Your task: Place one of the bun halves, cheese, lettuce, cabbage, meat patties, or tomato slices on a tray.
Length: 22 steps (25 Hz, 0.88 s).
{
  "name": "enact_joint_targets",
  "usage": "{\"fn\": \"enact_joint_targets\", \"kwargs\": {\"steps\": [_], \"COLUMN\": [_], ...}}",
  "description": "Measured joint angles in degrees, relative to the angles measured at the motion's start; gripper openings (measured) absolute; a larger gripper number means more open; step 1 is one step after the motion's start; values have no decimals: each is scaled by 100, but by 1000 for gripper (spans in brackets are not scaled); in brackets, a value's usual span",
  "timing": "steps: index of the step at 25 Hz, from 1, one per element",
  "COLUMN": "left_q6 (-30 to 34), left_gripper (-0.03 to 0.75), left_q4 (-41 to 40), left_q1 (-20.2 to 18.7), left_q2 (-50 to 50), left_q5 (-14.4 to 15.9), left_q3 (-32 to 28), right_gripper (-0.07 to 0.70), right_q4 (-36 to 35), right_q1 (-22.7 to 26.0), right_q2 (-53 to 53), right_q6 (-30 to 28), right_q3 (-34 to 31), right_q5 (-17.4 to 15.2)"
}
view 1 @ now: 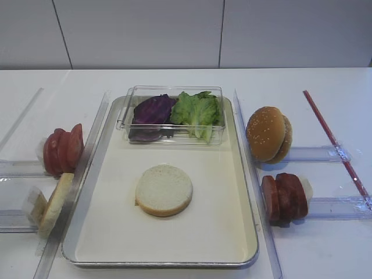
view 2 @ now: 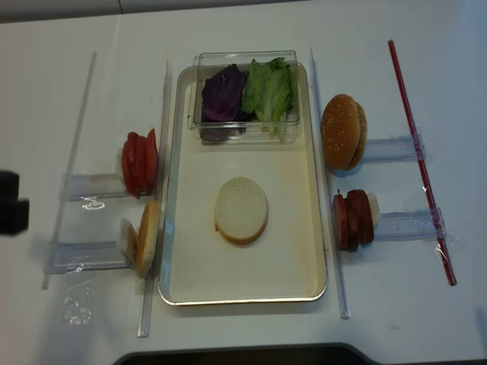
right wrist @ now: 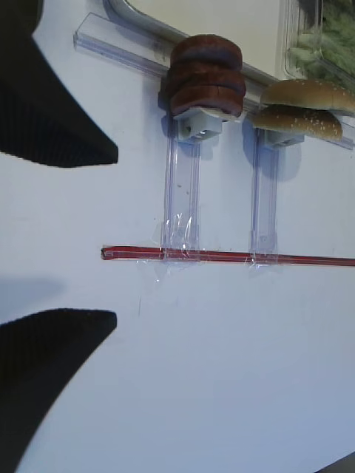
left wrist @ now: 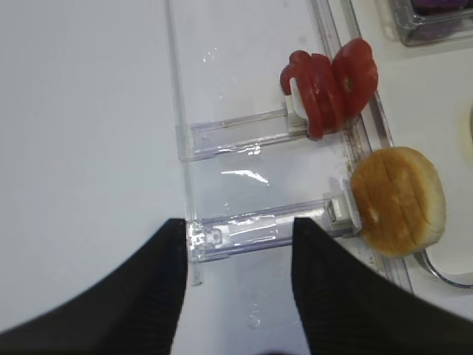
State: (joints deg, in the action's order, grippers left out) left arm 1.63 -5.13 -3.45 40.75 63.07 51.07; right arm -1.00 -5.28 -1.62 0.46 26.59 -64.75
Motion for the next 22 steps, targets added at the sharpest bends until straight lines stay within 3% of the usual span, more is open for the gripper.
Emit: {"fn": "enact_joint_targets", "kwargs": {"steps": [9, 12, 22], "left_q6": [-8, -8, -8], "left_gripper": [344, 344, 344], "left_q4": [562, 663, 687], "left_q1": [0, 0, 0], "left_q2": [-1538, -2007, -3526], "left_q5": [-422, -421, -334], "left_q3": [-1525, -1883, -2199], "right_gripper": [463, 463, 463], "right_q4": [0, 0, 0], "right_q1": [0, 0, 0], "right_q2": [0, 0, 0], "right_q6": [-46, -46, -46], "right_q3": [0, 0, 0], "right_q5": [0, 0, -12]}}
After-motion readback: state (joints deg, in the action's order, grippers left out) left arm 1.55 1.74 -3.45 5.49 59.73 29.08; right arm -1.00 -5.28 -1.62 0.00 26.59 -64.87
